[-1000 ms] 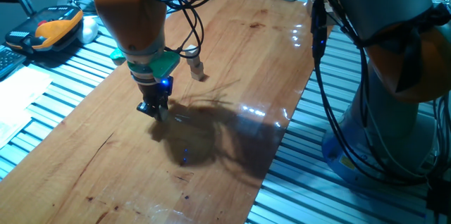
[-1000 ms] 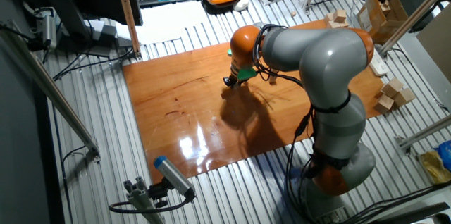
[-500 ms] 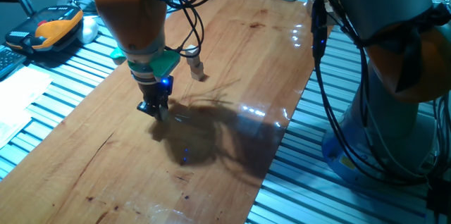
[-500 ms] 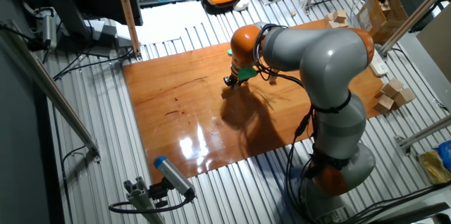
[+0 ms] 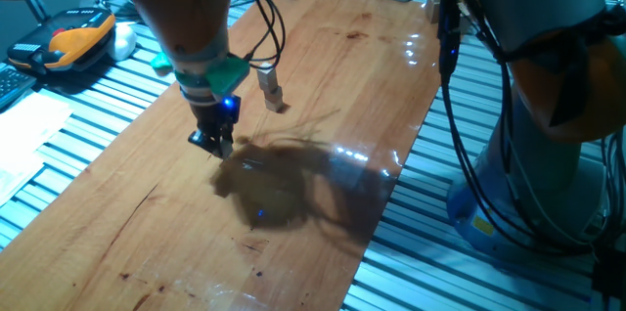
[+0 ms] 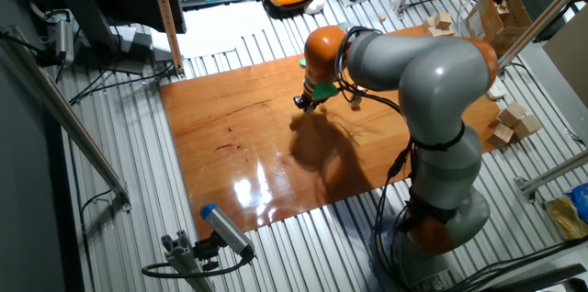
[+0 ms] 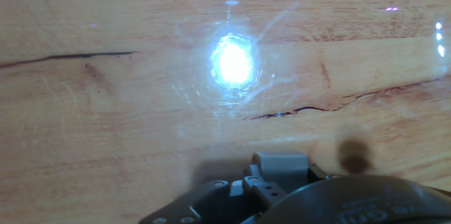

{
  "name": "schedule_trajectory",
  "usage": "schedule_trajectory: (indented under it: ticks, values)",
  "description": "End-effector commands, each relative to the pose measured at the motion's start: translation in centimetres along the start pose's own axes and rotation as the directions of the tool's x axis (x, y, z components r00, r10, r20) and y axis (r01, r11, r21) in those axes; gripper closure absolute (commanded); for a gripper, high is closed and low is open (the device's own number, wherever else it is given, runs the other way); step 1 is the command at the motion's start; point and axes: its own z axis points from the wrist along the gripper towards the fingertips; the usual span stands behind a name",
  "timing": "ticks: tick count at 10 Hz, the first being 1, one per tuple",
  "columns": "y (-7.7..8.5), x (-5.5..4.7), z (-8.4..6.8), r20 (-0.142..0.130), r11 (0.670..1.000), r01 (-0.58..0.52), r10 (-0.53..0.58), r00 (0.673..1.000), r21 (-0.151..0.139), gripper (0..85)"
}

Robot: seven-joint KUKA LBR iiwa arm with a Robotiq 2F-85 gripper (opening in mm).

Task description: Stack the blocks in a vertical line of five

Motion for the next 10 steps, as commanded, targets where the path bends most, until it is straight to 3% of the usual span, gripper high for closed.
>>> schedule_trajectory:
  ticks: [1, 5, 10]
  values:
    - [-0.1, 0.0, -0.4, 0.000, 1.000, -0.007, 0.007, 1.000, -0.013, 85.0]
    - [-0.2, -0.1, -3.0, 0.005, 0.999, -0.048, 0.048, 0.999, -0.011, 85.0]
    - [-1.7, -0.4, -5.7, -0.011, 0.999, -0.051, 0.051, 0.999, -0.018, 85.0]
